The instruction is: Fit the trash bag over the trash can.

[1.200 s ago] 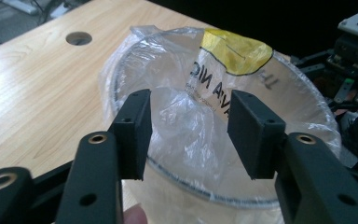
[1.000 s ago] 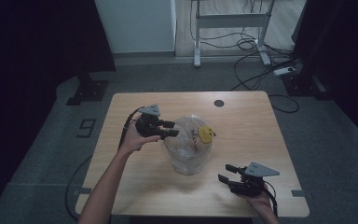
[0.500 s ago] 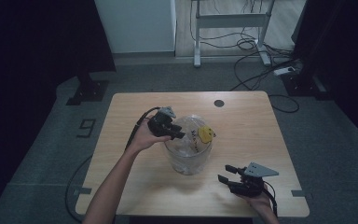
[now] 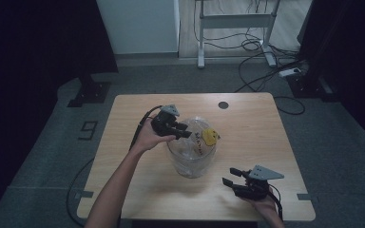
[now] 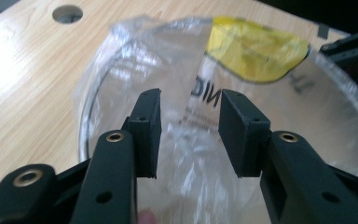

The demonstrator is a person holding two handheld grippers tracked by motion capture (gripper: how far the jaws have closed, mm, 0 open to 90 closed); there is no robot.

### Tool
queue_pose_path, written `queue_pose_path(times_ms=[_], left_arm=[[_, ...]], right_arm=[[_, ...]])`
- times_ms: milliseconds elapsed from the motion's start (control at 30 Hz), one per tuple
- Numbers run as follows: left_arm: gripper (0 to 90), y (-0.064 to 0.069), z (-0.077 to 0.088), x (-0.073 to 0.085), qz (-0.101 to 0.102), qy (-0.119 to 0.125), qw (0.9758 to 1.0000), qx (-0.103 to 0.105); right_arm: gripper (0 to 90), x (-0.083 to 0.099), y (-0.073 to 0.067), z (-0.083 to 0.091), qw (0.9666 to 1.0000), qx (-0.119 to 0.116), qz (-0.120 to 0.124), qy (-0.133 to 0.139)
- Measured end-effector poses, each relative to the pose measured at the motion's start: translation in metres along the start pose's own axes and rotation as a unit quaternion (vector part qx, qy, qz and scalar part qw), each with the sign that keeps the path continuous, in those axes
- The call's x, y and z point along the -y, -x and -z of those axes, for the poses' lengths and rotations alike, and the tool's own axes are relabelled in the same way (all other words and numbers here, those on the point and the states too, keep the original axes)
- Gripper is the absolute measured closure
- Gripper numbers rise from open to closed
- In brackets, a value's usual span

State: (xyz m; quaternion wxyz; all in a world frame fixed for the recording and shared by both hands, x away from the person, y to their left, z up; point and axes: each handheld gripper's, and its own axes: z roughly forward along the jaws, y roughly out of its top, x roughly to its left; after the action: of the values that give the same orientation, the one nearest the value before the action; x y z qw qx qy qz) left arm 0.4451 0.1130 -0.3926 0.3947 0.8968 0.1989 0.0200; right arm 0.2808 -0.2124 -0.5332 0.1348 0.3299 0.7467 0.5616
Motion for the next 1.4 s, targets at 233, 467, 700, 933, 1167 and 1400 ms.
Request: queue_pose_path(times_ms=[233, 467, 700, 933, 1167, 1400], left_arm=[[63.1, 0.000, -0.014, -0.011, 0.010, -0.006, 0.9999, 0.006], [65.6, 0.004, -0.027, -0.020, 0.012, -0.023, 0.9997, 0.000], [66.8, 0.010, -0.040, -0.026, 0.006, -0.051, 0.9986, -0.013], [66.4, 0.014, -0.049, -0.030, 0.008, -0.083, 0.9964, -0.016], [64.3, 0.015, -0.049, -0.028, -0.001, -0.088, 0.9961, -0.010], [59.6, 0.011, -0.034, -0.020, 0.009, -0.043, 0.9990, 0.012]], right_arm=[[43.8, 0.000, 0.000, 0.001, 1.0000, 0.001, 0.000, 0.000], [43.8, 0.000, 0.001, 0.002, 1.0000, 0.001, 0.000, 0.002], [43.9, 0.000, 0.000, 0.002, 1.0000, 0.000, 0.001, 0.002], [43.9, 0.000, 0.000, 0.001, 1.0000, 0.000, 0.003, 0.001], [43.9, 0.000, 0.001, 0.003, 1.0000, 0.002, 0.002, 0.003], [43.8, 0.000, 0.002, 0.004, 1.0000, 0.003, 0.000, 0.004]])
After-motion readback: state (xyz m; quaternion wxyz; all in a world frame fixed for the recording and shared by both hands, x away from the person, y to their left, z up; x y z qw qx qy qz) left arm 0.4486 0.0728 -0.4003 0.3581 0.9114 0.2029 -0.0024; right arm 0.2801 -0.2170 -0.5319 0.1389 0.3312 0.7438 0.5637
